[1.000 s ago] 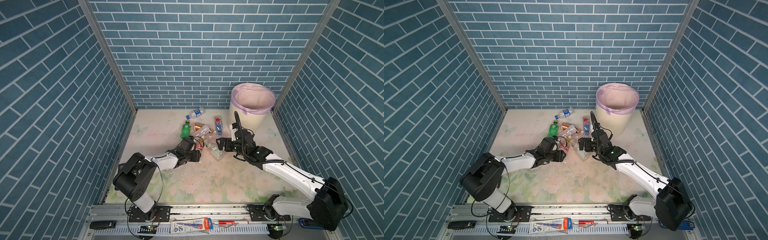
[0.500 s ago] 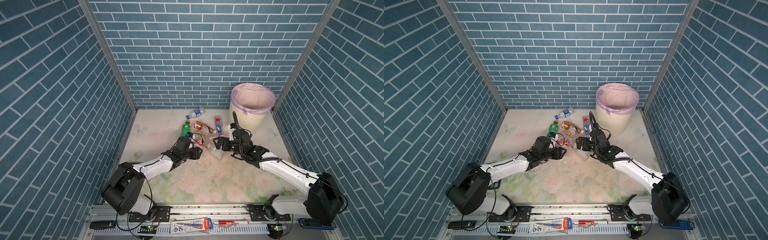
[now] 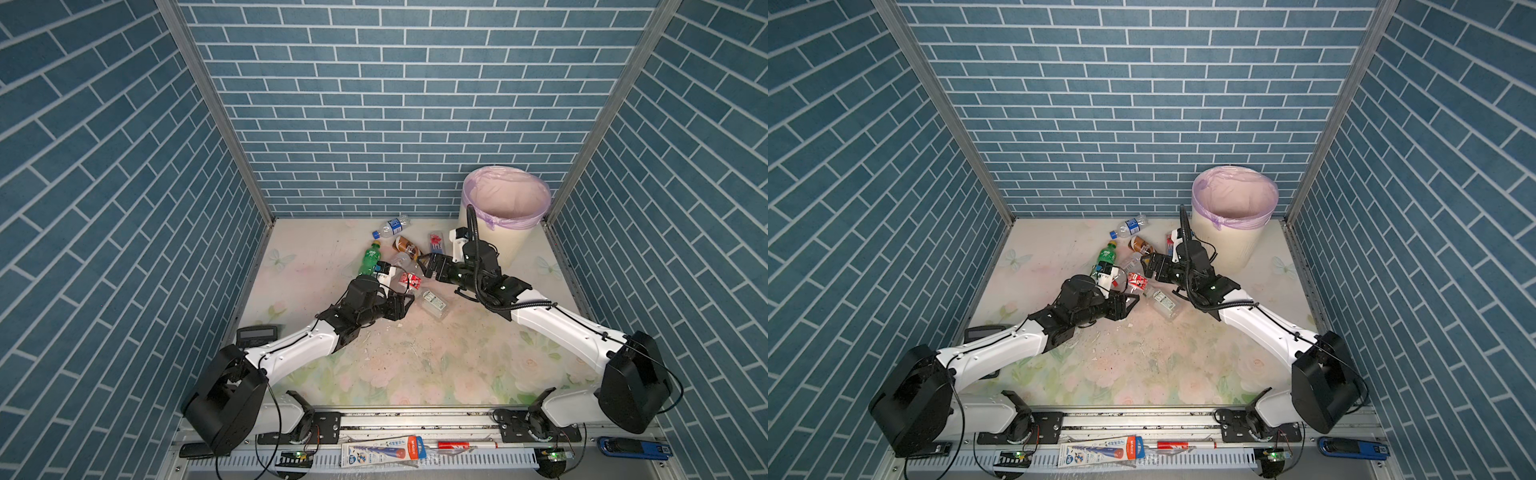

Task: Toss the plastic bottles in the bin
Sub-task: 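Grasp the red-labelled bottle with the left gripper and lift it, then close the right gripper on the red-labelled bottle's yellow cap, then carry the red-labelled bottle over the bin with the right gripper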

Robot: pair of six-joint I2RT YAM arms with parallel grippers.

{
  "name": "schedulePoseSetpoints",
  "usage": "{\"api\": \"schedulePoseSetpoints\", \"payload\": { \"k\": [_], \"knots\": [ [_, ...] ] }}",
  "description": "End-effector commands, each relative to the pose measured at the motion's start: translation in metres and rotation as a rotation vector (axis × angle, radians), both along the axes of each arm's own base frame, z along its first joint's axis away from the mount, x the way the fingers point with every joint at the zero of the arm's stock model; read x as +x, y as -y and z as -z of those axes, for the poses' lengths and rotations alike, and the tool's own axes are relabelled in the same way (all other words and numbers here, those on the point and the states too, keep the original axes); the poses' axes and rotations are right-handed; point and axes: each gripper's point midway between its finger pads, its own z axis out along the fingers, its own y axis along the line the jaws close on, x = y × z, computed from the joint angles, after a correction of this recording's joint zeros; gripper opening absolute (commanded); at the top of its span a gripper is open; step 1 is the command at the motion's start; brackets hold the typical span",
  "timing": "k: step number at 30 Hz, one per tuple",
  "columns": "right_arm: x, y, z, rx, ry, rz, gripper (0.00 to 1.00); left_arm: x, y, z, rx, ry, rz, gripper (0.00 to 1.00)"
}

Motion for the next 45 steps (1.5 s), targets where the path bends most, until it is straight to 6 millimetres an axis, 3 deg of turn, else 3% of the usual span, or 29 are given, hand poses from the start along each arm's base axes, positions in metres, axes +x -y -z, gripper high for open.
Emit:
{"api": "schedulePoseSetpoints", "payload": {
  "k": [1,9,18,26,31,34,37,45],
  "knots": [
    [0.01,-0.016,-0.03,0.098,0.018,-0.019,0.91,-0.002,0.005,-0.021,-0.037,0.069,0.02,0.57],
    [0.017,-0.031,-0.032,0.152,0.001,-0.044,0.76,-0.006,0.002,-0.033,-0.055,0.102,0.018,0.57],
    [0.019,-0.037,-0.029,0.171,-0.006,-0.059,0.36,-0.003,0.007,-0.034,-0.069,0.11,0.02,0.58],
    [0.02,-0.033,-0.036,0.136,0.025,-0.059,0.1,-0.001,0.01,-0.031,-0.061,0.1,0.027,0.67],
    [0.02,-0.026,-0.044,0.084,0.065,-0.049,0.04,-0.001,0.008,-0.038,-0.062,0.109,0.02,0.78],
    [0.021,-0.021,-0.055,0.057,0.095,-0.041,0.01,-0.002,0.007,-0.042,-0.061,0.114,0.017,0.88],
    [0.023,-0.015,-0.073,0.034,0.131,-0.038,0.01,0.002,0.009,-0.061,-0.073,0.137,0.015,0.99],
    [0.039,0.031,-0.145,-0.009,0.255,0.059,0.01,0.013,0.017,-0.123,-0.086,0.203,0.019,0.99]
  ]
}}
